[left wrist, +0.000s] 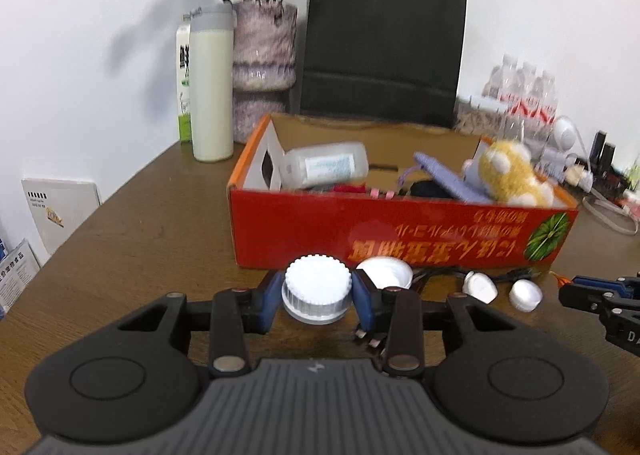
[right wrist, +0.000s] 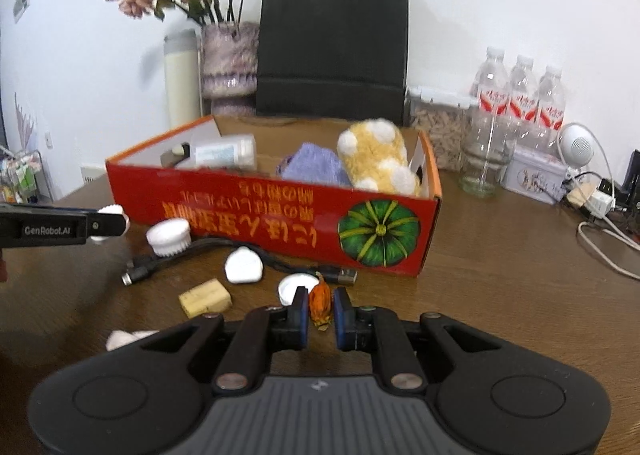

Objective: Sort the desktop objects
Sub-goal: 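Grasp the orange piece with the right gripper while the left gripper grasps the white ridged cap, then carry the cap and orange piece over the box and open the right gripper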

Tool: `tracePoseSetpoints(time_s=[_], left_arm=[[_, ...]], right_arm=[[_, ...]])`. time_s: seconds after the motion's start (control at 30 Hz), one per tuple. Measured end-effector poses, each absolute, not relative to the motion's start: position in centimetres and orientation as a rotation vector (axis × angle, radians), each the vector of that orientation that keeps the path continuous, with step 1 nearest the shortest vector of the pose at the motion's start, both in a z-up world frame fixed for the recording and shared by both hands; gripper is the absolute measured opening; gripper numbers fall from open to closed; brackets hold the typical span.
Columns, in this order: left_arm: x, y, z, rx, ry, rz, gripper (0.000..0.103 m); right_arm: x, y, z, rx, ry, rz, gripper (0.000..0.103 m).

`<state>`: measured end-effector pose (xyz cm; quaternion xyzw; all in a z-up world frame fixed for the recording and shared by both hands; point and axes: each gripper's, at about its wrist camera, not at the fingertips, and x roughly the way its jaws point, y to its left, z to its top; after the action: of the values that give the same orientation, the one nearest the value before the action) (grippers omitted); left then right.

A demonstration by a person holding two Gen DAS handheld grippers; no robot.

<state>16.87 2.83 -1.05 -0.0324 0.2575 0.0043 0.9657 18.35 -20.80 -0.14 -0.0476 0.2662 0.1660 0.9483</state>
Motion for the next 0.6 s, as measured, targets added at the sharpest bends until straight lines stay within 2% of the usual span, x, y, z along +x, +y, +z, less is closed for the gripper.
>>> tracePoseSetpoints(time_s=[0.23, 0.6], left_arm=[[16.4, 2.4, 2.8, -0.100, 0.397, -0.032, 0.039], [22.6, 1.2, 5.4, -0.134, 0.303, -0.013, 0.039]], right_arm=[[17.9, -20.3, 3.2, -0.060, 0.425, 0.361, 0.012], [22.9, -16.7, 8.1, 0.012, 0.274, 0.438, 0.012]])
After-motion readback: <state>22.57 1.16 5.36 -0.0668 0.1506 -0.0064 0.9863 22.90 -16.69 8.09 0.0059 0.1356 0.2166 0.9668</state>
